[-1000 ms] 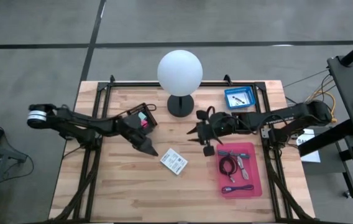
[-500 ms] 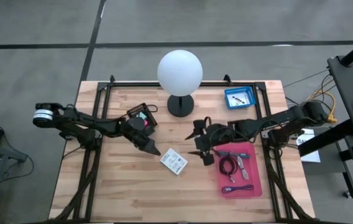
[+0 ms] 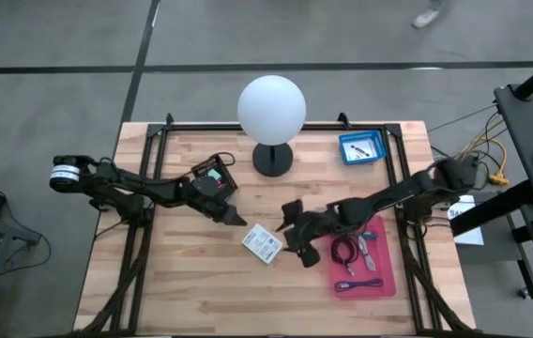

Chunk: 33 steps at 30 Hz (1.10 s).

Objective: Pick and place items into bin
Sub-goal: Put the white card reader box into the blue bin

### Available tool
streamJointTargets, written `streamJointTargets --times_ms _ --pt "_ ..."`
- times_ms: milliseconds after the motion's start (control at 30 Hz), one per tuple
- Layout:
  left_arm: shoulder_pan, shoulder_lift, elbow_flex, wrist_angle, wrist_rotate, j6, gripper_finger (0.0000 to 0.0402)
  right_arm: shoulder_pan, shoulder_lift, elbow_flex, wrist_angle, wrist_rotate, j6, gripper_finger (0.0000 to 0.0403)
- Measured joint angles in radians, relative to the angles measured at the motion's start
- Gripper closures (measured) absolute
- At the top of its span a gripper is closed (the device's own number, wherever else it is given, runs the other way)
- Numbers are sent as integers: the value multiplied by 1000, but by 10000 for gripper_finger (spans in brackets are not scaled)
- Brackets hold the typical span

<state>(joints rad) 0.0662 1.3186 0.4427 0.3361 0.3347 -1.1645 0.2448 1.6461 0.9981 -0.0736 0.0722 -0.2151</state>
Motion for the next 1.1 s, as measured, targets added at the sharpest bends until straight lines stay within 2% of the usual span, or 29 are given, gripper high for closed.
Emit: streamJointTargets --times_ms 233,667,1100 --pt "0 1 -1 0 -3 1 164 24 132 36 -1 -2 -35 154" --pt "0 3 -2 20 -14 1 164 50 321 130 -5 7 -204 174" --pt "-2 3 0 24 -30 -1 164 49 361 161 -3 10 -259 180"
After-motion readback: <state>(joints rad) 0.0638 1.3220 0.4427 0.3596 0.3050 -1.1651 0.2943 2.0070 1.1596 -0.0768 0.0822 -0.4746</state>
